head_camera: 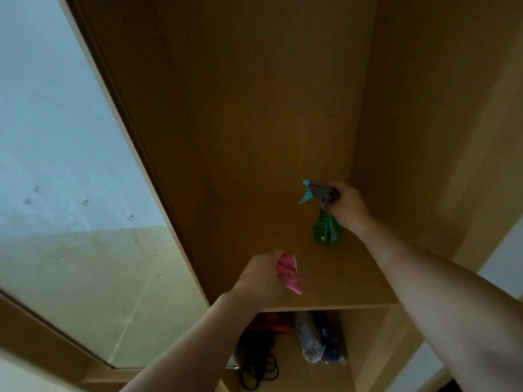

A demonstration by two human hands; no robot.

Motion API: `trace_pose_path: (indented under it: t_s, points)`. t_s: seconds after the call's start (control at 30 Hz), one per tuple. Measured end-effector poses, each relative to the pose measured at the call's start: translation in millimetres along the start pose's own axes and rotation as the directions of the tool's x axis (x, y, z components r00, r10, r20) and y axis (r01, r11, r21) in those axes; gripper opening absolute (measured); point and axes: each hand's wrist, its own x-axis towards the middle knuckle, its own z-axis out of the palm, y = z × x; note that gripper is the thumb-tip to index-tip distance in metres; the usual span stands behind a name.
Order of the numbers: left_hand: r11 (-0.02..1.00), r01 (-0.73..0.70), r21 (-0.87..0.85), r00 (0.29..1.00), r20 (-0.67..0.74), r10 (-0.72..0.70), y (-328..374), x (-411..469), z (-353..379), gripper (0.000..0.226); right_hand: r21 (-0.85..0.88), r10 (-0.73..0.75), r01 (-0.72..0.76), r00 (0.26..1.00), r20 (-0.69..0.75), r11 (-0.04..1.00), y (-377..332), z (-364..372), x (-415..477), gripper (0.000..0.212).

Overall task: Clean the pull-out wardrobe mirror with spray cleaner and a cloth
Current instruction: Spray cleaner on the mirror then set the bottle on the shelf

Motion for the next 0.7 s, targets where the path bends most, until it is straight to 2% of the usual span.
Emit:
trace_pose_path:
  t_s: [0.23,0.4,0.53,0.7]
  points:
    - [0.996,0.074,-0.049,0.996,-0.039,-0.076,8.5,0.1,16.7,0.022,0.006,0.000,0.000,0.997,0.078,1.000,28.6,7.2,12.6,0.035]
    - [0.988,0.057,-0.142,0.998,-0.029,-0.061,16.6,-8.2,22.2,0.018,0.018,0.020,-0.022,0.995,0.100,1.000,38.9,9.0,9.8,0.040]
    - [0.997,0.029,-0.073,0.997,-0.064,-0.034,24.8,-17.4,23.2,0.021,-0.005,0.022,-0.021,0.995,0.099,1.000,44.4,10.7,6.4,0.038]
    - [0.994,0.018,-0.107,0.998,-0.060,-0.024,31.1,-22.2,23.0,0.020,-0.032,0.028,-0.025,0.993,0.113,0.999,51.5,10.8,2.4,0.033]
